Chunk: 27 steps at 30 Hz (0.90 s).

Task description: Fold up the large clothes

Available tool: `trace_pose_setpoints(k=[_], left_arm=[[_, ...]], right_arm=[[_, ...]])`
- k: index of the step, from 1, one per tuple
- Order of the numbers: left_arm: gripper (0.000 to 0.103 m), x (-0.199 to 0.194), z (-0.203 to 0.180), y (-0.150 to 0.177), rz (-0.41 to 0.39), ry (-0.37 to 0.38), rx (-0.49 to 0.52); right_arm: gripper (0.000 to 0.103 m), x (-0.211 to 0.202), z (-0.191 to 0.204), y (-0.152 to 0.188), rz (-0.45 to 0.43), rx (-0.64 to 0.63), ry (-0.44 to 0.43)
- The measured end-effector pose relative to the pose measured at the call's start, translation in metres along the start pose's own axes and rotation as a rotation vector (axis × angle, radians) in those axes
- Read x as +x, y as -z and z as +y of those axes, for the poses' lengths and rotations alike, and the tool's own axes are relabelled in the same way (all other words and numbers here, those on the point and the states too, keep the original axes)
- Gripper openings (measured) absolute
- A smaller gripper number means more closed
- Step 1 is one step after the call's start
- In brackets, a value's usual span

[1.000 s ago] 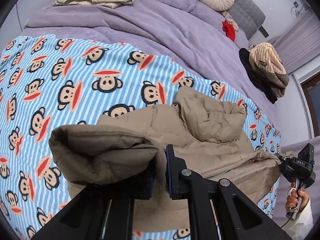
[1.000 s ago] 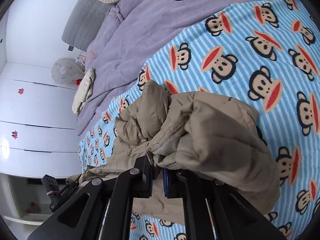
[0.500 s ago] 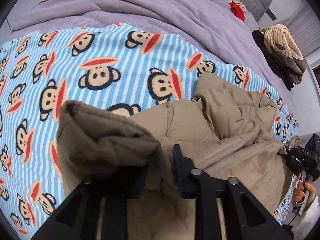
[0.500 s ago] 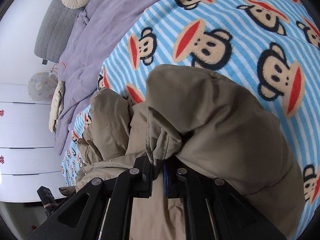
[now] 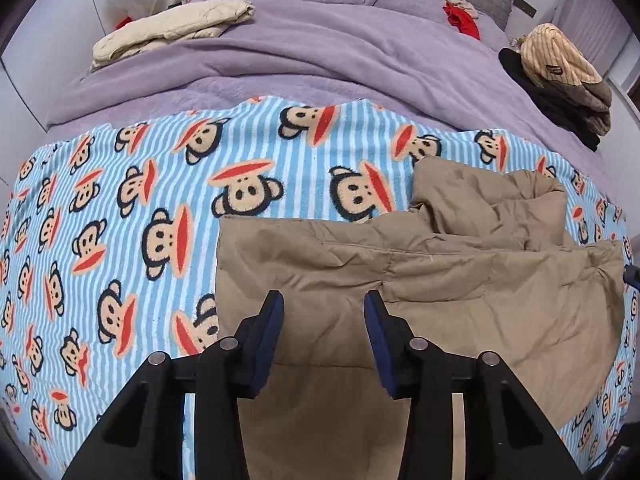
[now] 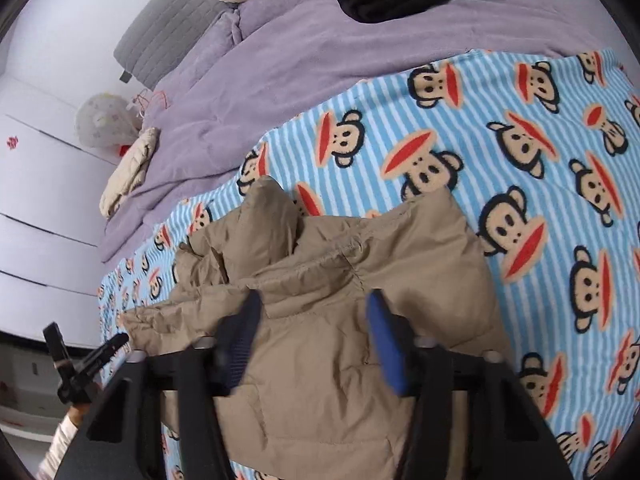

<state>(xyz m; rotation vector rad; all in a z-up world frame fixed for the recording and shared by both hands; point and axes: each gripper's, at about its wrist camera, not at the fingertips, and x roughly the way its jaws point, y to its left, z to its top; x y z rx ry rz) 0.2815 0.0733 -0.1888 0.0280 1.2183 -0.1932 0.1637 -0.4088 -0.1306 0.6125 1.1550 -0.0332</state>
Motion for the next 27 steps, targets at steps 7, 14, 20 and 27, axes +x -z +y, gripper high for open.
trace_pose_setpoints(k=[7, 14, 20, 27], left_arm=[[0.045, 0.058, 0.009, -0.011, 0.004, -0.092, -0.057], [0.046, 0.096, 0.014, -0.015, 0.017, -0.100, -0.100], [0.047, 0.114, 0.026, -0.022, 0.022, -0.057, -0.142], [0.058, 0.117, 0.043, -0.027, 0.048, -0.049, -0.220]], right_arm=[[0.013, 0.045, -0.043, 0.008, 0.020, 0.035, 0.171], [0.013, 0.077, -0.072, -0.016, -0.044, 0.187, 0.217], [0.012, 0.096, -0.082, -0.023, -0.045, 0.177, 0.230], [0.013, 0.106, -0.078, -0.032, -0.039, 0.172, 0.261]])
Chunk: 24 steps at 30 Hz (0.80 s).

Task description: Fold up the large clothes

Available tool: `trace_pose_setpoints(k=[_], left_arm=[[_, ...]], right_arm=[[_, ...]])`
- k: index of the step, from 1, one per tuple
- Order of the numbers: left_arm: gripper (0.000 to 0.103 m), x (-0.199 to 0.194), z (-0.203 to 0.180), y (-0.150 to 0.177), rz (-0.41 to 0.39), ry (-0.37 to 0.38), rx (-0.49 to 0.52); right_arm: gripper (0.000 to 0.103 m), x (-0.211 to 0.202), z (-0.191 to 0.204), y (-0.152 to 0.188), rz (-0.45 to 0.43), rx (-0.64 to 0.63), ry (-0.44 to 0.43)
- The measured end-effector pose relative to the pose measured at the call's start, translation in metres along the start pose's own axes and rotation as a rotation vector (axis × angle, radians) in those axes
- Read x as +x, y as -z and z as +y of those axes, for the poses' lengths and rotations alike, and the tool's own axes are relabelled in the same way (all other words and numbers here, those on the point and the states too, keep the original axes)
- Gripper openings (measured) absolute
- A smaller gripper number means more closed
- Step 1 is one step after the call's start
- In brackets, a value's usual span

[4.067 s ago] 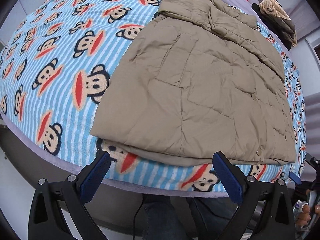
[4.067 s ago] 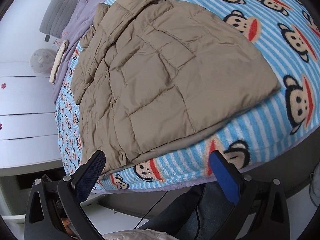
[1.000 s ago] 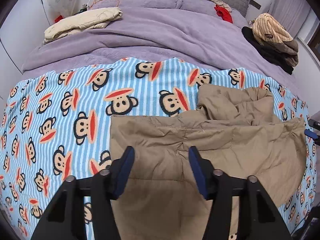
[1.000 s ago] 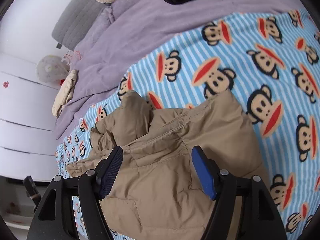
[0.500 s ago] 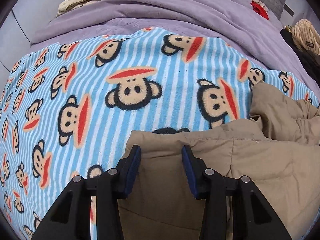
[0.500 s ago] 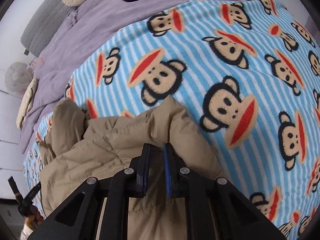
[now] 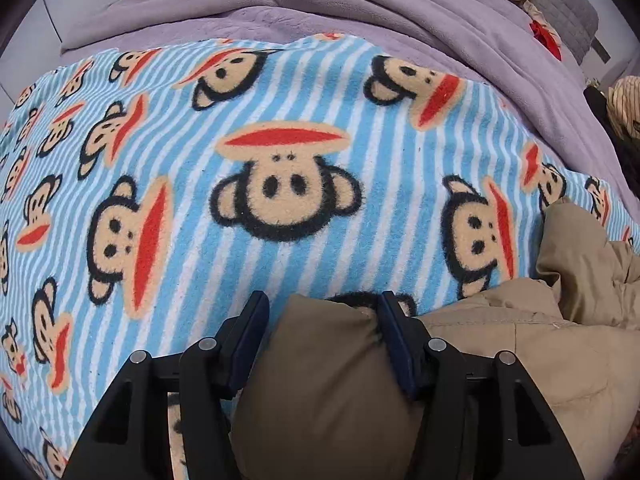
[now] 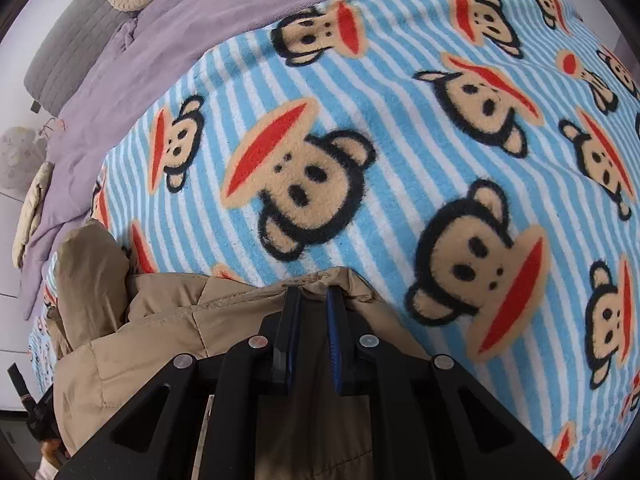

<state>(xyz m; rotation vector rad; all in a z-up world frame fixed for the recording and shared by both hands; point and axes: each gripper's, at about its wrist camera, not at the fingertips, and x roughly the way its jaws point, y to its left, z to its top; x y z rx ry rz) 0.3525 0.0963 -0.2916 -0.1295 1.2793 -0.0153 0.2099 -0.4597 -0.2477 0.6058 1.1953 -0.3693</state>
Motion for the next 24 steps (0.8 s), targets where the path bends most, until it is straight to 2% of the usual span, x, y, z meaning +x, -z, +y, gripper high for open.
trace_pose_setpoints(k=[6, 9, 10, 11, 13, 19, 24], left_arm=[[0.058, -0.055, 0.019, 0.008, -0.052, 0.045, -0.017], [0.058, -0.081, 0.027, 0.023, -0.065, 0.045, 0.001], [0.058, -0.087, 0.028, 0.029, -0.067, 0.040, 0.011], [0.058, -0.094, 0.029, 0.037, -0.065, 0.037, 0.019], [0.058, -0.103, 0.030, 0.053, -0.055, 0.039, 0.023], [0.058, -0.121, 0.028, 0.104, -0.016, 0.042, 0.026], [0.058, -0.131, 0.038, 0.132, 0.005, 0.054, -0.011]], right_arm=[[0.017, -0.026, 0.014, -0.005, -0.007, -0.026, 0.027], [0.021, -0.052, 0.016, 0.003, -0.027, -0.027, -0.007], [0.028, -0.060, 0.016, 0.007, -0.032, -0.020, -0.022], [0.039, -0.068, 0.015, 0.012, -0.036, -0.009, -0.036], [0.049, -0.083, 0.011, 0.025, -0.046, 0.008, -0.055], [0.049, -0.111, 0.004, 0.076, -0.015, 0.023, -0.107], [0.053, -0.127, 0.002, 0.114, 0.016, 0.024, -0.127]])
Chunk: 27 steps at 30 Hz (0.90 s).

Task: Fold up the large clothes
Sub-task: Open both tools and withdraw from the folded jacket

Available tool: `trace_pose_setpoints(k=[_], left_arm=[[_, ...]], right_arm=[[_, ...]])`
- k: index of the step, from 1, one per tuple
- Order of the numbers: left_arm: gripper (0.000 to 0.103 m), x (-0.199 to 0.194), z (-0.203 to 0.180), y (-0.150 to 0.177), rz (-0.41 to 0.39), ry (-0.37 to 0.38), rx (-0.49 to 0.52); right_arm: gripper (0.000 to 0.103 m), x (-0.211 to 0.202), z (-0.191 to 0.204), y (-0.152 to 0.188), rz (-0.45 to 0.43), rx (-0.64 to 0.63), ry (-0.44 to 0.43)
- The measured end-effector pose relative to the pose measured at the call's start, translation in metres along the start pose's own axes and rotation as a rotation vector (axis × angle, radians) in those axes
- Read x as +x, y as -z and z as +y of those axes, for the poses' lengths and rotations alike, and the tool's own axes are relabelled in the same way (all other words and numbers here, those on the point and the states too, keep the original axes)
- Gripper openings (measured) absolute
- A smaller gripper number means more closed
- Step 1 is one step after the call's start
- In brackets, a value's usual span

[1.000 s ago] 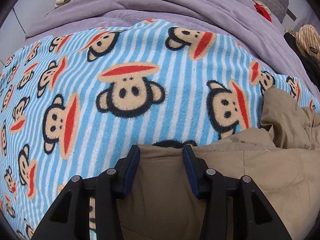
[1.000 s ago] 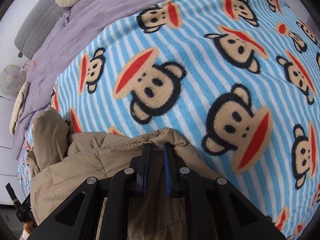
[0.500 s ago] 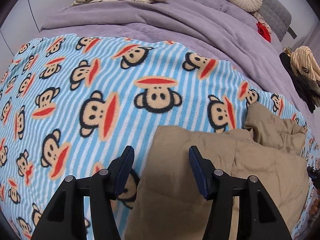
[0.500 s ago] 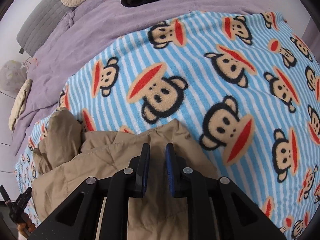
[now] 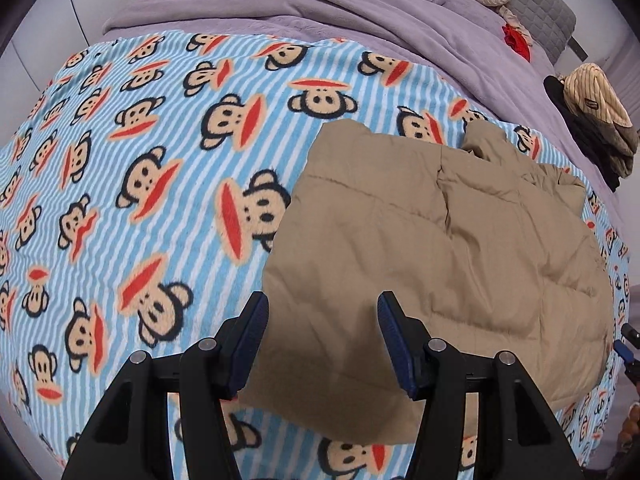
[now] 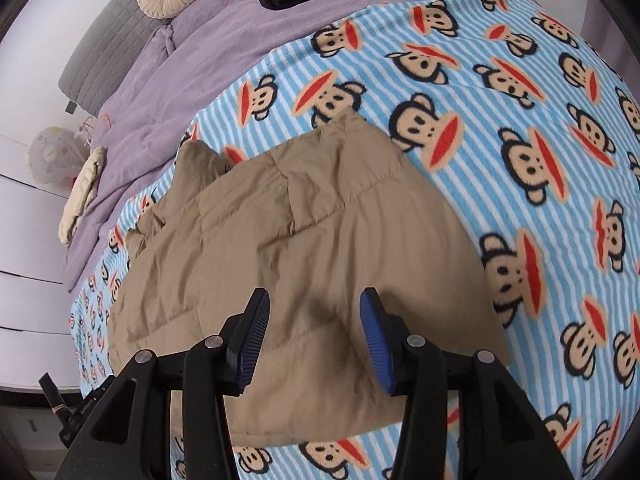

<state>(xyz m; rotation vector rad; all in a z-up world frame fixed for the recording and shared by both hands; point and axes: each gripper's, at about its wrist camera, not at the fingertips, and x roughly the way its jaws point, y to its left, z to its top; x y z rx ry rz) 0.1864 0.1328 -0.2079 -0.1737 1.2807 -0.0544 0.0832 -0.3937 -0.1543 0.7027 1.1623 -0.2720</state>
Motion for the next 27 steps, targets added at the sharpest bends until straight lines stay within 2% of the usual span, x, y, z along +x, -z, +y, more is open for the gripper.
trace_pose_setpoints(k=[3, 8, 12, 17, 21, 23, 24, 25, 26, 27], left_arm=[[0.058, -0.007, 0.006, 0.013, 0.002, -0.004, -0.008], [0.058, -0.006, 0.028, 0.024, -0.019, 0.008, -0.035], [0.058, 0.019, 0.049, 0.035, 0.045, -0.037, -0.044], [0.058, 0.023, 0.070, 0.053, 0.062, -0.056, -0.085], [0.058, 0.015, 0.078, 0.066, 0.068, -0.055, -0.108], [0.058, 0.010, 0.079, 0.075, 0.078, -0.016, -0.132], [0.063, 0.007, 0.079, 0.079, 0.088, 0.018, -0.146], [0.073, 0.005, 0.079, 0.083, 0.096, 0.042, -0.157], [0.097, 0.002, 0.077, 0.088, 0.093, 0.052, -0.169], [0.103, -0.001, 0.075, 0.092, 0.082, 0.055, -0.178]], right_arm=[[0.058, -0.011, -0.003, 0.021, 0.005, -0.003, -0.011], [0.059, -0.016, -0.010, 0.050, 0.039, 0.006, -0.022], [0.059, -0.011, -0.020, 0.068, 0.071, 0.032, -0.014], [0.059, -0.006, -0.037, 0.088, 0.105, 0.088, -0.010], [0.059, -0.003, -0.049, 0.103, 0.123, 0.128, -0.009], [0.064, -0.002, -0.055, 0.109, 0.134, 0.158, -0.029], [0.066, -0.002, -0.058, 0.112, 0.136, 0.176, -0.046], [0.071, -0.003, -0.060, 0.115, 0.137, 0.190, -0.064], [0.075, -0.003, -0.062, 0.118, 0.134, 0.206, -0.083], [0.077, -0.004, -0.064, 0.120, 0.131, 0.217, -0.099]])
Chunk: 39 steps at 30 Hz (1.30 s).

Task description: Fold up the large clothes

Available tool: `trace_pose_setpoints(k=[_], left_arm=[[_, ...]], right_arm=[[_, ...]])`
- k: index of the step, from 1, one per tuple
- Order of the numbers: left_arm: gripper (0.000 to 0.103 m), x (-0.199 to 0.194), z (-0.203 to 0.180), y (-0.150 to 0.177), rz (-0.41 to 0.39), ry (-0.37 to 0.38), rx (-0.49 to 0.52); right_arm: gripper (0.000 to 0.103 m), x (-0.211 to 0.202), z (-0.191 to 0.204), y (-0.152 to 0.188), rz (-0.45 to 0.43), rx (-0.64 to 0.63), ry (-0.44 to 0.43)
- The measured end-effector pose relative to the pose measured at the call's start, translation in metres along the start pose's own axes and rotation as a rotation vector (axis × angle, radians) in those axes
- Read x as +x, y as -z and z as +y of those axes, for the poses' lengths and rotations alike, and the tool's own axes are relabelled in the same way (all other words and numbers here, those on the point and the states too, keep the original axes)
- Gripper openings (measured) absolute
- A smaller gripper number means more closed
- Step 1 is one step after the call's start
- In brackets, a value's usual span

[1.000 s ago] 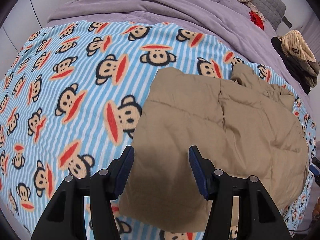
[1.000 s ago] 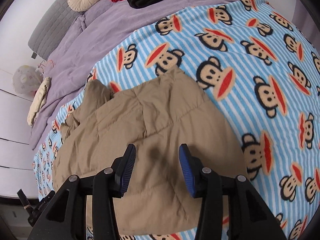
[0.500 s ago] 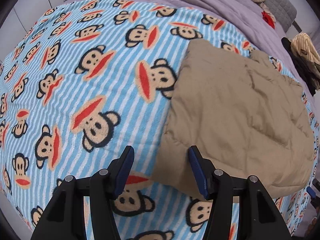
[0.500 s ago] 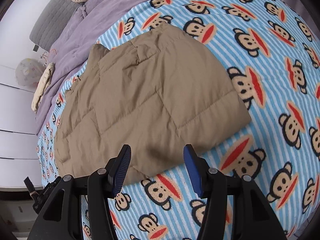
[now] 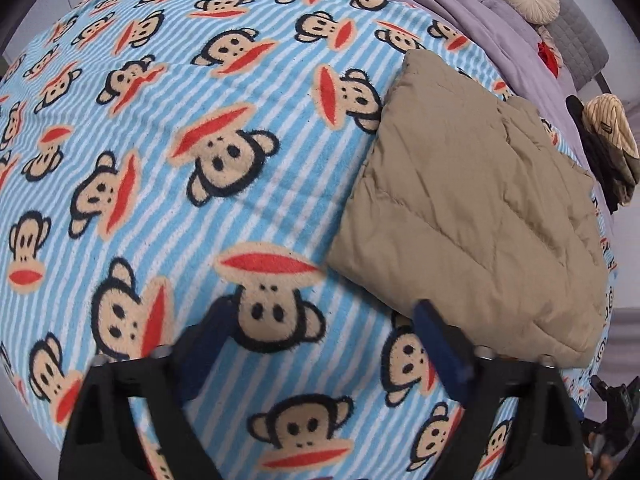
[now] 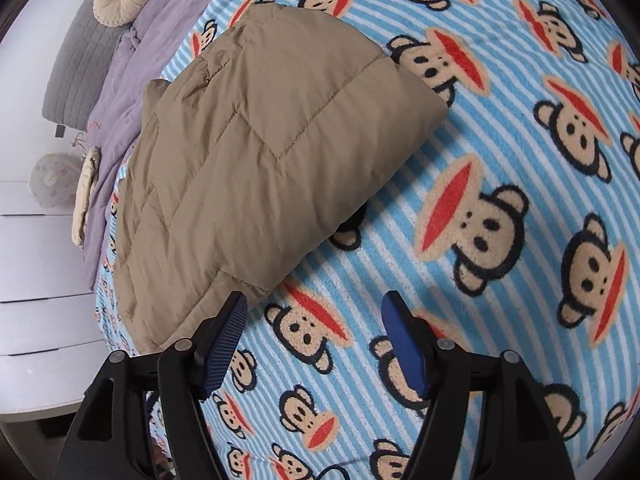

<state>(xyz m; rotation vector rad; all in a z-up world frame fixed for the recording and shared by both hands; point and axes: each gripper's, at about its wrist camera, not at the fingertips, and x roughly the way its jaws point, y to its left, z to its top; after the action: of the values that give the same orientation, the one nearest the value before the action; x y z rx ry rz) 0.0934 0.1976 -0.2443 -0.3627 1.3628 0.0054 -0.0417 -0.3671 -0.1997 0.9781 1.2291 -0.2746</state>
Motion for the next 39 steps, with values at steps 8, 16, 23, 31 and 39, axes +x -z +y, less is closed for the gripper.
trace_pose_setpoints(k=[8, 16, 23, 31, 39], left_arm=[[0.103, 0.008, -0.026, 0.017, 0.041, 0.193, -0.047], [0.103, 0.048, -0.031, 0.008, 0.098, 0.333, -0.152], [0.103, 0.070, -0.048, -0.011, 0.071, 0.420, -0.168], [0.103, 0.099, -0.061, -0.035, 0.026, 0.408, -0.252], [0.025, 0.095, -0.076, -0.046, -0.007, 0.454, -0.258]], right_arm=[[0.093, 0.004, -0.016, 0.006, 0.003, 0.083, -0.165], [0.103, 0.039, -0.019, 0.000, 0.062, 0.156, -0.339], [0.103, 0.074, -0.013, -0.013, 0.078, 0.177, -0.425], [0.103, 0.109, 0.001, -0.038, 0.061, 0.235, -0.553], [0.099, 0.118, 0.013, -0.048, 0.077, 0.275, -0.549]])
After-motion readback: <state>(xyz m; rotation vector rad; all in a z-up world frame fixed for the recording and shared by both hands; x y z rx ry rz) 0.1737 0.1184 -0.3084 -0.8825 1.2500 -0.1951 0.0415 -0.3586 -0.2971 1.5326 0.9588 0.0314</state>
